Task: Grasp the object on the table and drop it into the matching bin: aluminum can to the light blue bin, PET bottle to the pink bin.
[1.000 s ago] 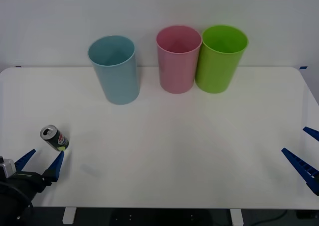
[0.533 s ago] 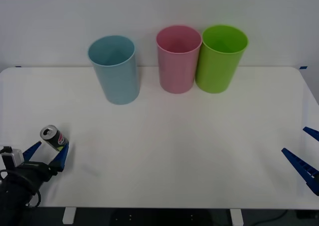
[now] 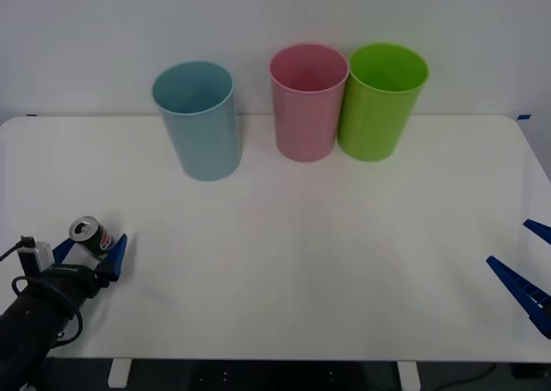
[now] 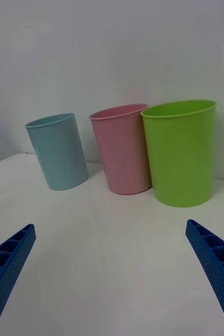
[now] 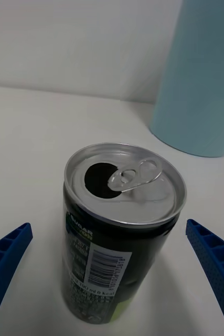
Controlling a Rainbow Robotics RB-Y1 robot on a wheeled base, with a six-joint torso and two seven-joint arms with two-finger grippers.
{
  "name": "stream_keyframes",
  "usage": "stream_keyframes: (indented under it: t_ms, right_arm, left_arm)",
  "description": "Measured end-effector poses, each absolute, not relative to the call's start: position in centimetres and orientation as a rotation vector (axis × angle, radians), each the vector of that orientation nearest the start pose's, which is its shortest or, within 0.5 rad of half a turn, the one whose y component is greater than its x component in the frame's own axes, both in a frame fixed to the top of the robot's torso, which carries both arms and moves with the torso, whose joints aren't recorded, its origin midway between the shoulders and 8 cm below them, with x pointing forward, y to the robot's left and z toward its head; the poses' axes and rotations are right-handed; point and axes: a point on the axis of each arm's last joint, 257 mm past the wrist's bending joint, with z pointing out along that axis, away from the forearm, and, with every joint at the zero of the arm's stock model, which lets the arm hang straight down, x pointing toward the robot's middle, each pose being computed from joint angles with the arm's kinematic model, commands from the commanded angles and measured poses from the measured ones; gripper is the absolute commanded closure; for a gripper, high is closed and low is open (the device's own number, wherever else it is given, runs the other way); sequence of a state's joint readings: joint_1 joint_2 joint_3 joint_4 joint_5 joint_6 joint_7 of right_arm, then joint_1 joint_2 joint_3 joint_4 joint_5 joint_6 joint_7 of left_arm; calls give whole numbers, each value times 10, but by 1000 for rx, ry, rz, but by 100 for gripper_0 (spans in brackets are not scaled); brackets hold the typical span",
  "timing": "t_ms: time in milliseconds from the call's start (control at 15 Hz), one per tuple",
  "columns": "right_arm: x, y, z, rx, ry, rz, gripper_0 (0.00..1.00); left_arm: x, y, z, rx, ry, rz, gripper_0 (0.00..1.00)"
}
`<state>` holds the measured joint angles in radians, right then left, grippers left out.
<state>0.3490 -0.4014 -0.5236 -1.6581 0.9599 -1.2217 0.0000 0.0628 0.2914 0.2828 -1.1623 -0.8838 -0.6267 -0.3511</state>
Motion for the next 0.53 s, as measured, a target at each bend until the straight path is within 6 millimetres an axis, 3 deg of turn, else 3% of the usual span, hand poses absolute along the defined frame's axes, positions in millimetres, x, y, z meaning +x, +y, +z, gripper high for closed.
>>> stream_keyframes:
  t_ms: [333, 400, 467, 533]
  right_arm:
    - [342, -330, -169, -465, 1441, 567, 0]
    - [342, -330, -169, -465, 1441, 567, 0]
    - [342, -330, -169, -465, 1441, 567, 0]
    - [342, -330, -169, -465, 1441, 567, 0]
  left_arm:
    - [474, 367, -325, 12, 1667, -238, 0]
    - [475, 367, -324, 12, 1665, -239, 9]
    - [475, 367, -324, 11, 1665, -238, 77]
    - [475, 367, -324, 12, 1665, -237, 92]
